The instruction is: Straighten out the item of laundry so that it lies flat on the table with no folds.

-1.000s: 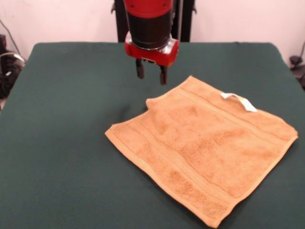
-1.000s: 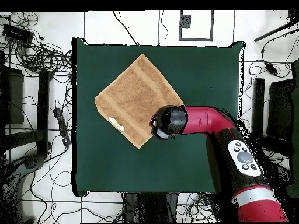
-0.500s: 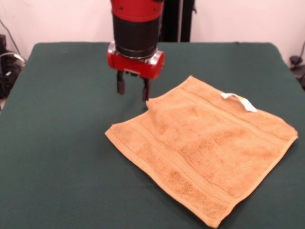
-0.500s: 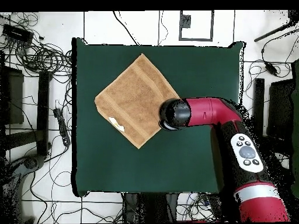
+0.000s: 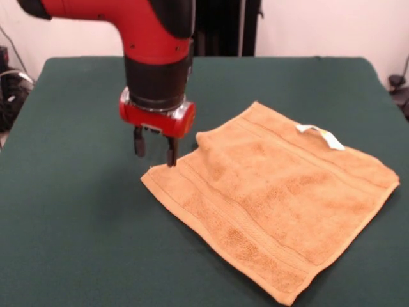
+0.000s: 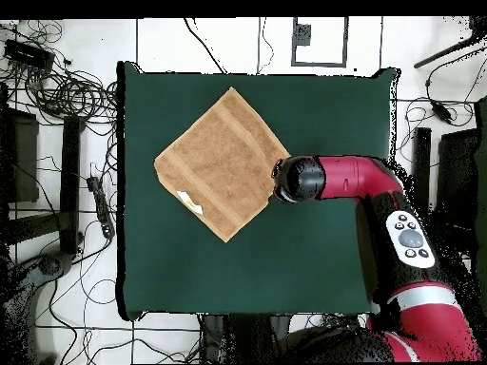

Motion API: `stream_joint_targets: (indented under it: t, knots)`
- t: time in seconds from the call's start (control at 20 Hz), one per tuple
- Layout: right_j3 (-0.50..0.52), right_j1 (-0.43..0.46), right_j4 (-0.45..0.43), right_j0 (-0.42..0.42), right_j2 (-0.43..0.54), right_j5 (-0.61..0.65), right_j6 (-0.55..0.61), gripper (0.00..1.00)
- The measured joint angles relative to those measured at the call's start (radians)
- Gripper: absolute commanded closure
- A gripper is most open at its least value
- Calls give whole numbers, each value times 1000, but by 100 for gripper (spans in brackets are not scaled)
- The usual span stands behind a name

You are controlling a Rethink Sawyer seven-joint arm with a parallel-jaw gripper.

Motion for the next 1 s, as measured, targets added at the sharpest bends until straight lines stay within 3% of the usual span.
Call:
stream_joint_targets:
  t: [0.35, 1.0]
  knots:
    - [-78, 89, -1, -11, 1, 0, 0, 0]
    - [-173, 123, -5, -10, 29, 133, -57, 0]
